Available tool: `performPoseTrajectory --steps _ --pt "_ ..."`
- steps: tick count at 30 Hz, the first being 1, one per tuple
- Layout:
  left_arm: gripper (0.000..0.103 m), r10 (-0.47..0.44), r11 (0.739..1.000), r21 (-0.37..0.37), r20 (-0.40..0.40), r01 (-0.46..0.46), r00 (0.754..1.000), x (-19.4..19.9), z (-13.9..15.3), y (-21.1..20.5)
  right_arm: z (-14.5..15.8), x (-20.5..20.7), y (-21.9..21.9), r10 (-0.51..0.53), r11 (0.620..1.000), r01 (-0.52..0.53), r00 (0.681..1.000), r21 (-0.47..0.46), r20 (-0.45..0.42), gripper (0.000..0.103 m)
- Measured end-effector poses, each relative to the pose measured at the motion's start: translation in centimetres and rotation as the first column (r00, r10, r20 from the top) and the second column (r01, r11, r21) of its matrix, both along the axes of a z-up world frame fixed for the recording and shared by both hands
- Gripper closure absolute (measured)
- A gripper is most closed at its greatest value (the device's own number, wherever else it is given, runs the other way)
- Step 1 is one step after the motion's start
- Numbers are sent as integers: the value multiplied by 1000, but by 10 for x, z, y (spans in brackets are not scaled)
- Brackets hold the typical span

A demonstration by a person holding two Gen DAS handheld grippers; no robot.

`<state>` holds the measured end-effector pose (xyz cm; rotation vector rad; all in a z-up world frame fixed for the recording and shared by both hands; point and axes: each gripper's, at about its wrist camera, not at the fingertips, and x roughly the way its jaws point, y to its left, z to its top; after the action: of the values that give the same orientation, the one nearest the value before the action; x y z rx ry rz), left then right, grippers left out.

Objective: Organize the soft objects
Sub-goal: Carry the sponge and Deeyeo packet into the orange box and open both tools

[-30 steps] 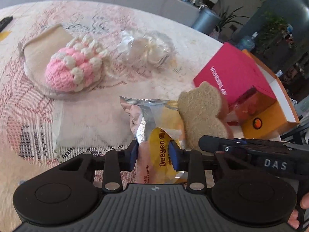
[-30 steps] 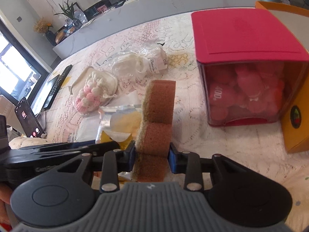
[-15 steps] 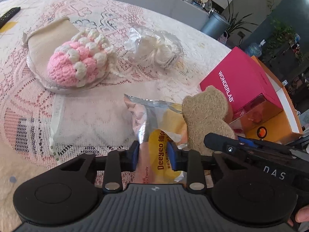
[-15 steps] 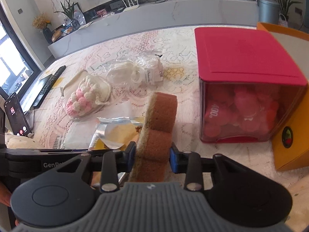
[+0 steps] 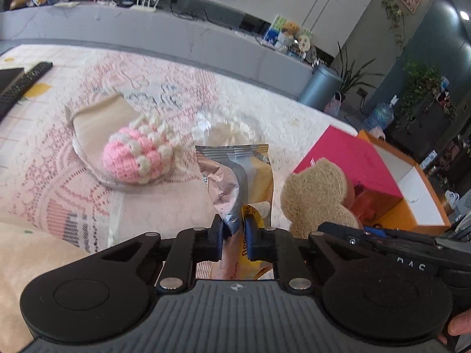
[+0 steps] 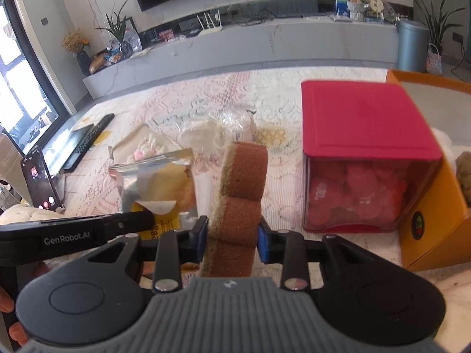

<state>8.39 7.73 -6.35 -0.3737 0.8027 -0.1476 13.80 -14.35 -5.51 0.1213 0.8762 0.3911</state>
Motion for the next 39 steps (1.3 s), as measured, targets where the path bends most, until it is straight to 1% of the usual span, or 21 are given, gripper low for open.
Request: performPoseTrajectory --steps 3,5,10,13,16,19,23,27,30,33,34,36,38,39 --pt "87 23 1000 -3 47 -23 999 -9 21 -1 15 -11 -7 -5 1000 4 999 16 34 70" --pt "87 22 1000 -10 80 -21 997 -16 36 -5 25 -19 -13 -5 1000 4 998 29 59 70" --pt "87 -20 1000 -4 111 20 994 -22 66 -26 49 -37 -32 -23 999 20 993 26 120 70" --pt "87 -65 998 -13 131 67 989 -20 80 -44 65 -47 -53 -43 999 38 988 37 148 70" --pt "87 -131 990 -41 134 138 982 -12 92 -65 81 -52 -82 -75 997 69 984 38 162 70" --pt "87 -207 975 -55 146 217 967 2 104 -94 95 -54 -119 -125 992 122 977 29 173 70" --pt "87 -291 950 -73 147 304 945 32 113 -135 111 -50 -171 -205 977 212 958 -9 202 70" --pt "87 -359 922 -112 115 371 926 72 113 -178 122 -36 -220 -253 958 276 941 -75 226 70" --pt "87 -401 904 -124 88 410 912 104 106 -211 119 -18 -251 -268 949 295 941 -111 205 70" --pt "87 -438 889 -124 47 441 898 135 96 -242 111 4 -276 -267 948 289 949 -129 169 70" --pt "87 -447 886 -121 30 447 894 145 90 -251 107 11 -282 -260 950 282 953 -138 155 70" --pt "87 -448 890 -100 -16 445 894 164 78 -271 98 27 -291 -257 946 277 957 -166 135 70" --pt "87 -450 890 -113 -62 442 891 182 62 -286 89 42 -299 -249 942 269 961 -199 118 70" --pt "87 -458 886 -129 -88 446 885 190 53 -294 83 51 -302 -247 939 266 963 -217 111 70"
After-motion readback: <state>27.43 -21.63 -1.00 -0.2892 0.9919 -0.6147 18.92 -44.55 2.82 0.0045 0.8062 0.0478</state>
